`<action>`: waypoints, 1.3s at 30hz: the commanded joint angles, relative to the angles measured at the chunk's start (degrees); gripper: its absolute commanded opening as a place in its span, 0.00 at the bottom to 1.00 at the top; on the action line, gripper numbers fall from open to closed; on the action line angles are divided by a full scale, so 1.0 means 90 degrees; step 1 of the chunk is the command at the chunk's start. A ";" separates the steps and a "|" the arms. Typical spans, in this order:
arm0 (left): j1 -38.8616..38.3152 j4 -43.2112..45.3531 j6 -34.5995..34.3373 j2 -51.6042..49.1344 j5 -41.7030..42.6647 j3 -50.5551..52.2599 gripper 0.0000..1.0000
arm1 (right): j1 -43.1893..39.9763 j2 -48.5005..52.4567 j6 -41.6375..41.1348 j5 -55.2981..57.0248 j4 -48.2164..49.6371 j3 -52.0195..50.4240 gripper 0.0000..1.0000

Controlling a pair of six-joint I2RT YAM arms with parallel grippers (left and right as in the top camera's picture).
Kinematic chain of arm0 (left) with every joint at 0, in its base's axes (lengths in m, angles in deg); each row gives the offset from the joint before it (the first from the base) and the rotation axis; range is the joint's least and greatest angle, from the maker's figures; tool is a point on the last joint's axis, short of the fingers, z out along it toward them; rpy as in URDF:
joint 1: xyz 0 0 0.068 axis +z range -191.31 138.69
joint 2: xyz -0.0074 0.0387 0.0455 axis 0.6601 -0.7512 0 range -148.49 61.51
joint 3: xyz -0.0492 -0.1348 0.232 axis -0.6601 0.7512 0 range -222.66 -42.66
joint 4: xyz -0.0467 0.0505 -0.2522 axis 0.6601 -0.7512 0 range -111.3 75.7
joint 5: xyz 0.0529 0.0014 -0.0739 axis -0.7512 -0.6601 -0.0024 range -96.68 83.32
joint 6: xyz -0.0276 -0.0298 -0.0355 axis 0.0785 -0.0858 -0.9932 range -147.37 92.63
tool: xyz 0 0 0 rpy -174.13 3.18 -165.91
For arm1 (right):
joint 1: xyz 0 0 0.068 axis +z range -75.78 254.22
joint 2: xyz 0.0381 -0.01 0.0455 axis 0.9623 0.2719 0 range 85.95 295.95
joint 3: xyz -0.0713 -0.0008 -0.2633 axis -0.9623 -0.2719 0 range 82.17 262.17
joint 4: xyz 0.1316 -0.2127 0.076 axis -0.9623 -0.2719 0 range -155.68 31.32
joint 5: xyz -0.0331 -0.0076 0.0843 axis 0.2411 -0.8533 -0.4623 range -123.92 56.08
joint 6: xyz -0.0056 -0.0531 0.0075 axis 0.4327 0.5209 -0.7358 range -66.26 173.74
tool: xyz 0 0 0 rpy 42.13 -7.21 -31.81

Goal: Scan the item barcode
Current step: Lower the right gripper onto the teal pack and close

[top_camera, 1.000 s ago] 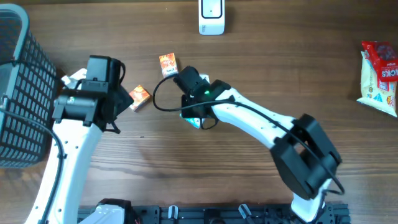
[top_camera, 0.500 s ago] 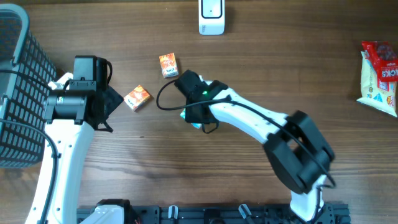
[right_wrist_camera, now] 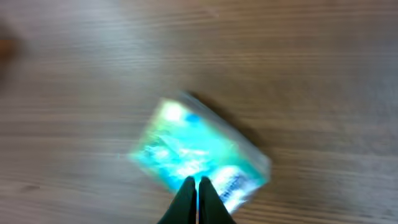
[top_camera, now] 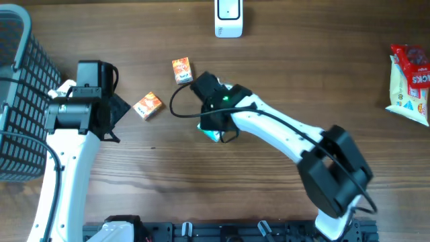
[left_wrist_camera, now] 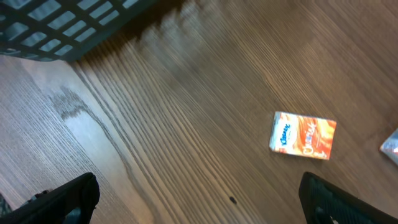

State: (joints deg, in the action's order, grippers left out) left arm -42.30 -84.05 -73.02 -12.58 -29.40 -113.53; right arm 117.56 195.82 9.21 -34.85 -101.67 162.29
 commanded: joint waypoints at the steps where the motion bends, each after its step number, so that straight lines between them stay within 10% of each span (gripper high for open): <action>1: 0.0100 0.0034 -0.0148 -0.0032 -0.0148 0.0012 1.00 | 0.0000 -0.0401 0.0257 -0.0333 0.0240 0.0192 0.08; 16: 0.0100 -0.0034 -0.0148 -0.0032 -0.0148 0.0012 1.00 | 0.0024 0.1103 -0.0117 -0.0311 0.0529 0.0000 0.04; 39: 0.0100 -0.0041 -0.0148 -0.0032 -0.0148 0.0017 1.00 | -0.0109 0.0061 -0.0100 -0.0265 -0.0811 -0.0284 0.20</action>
State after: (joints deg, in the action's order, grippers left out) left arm -41.76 -84.43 -73.20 -12.58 -29.40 -113.53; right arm 116.90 196.47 12.40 -37.52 -110.23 164.63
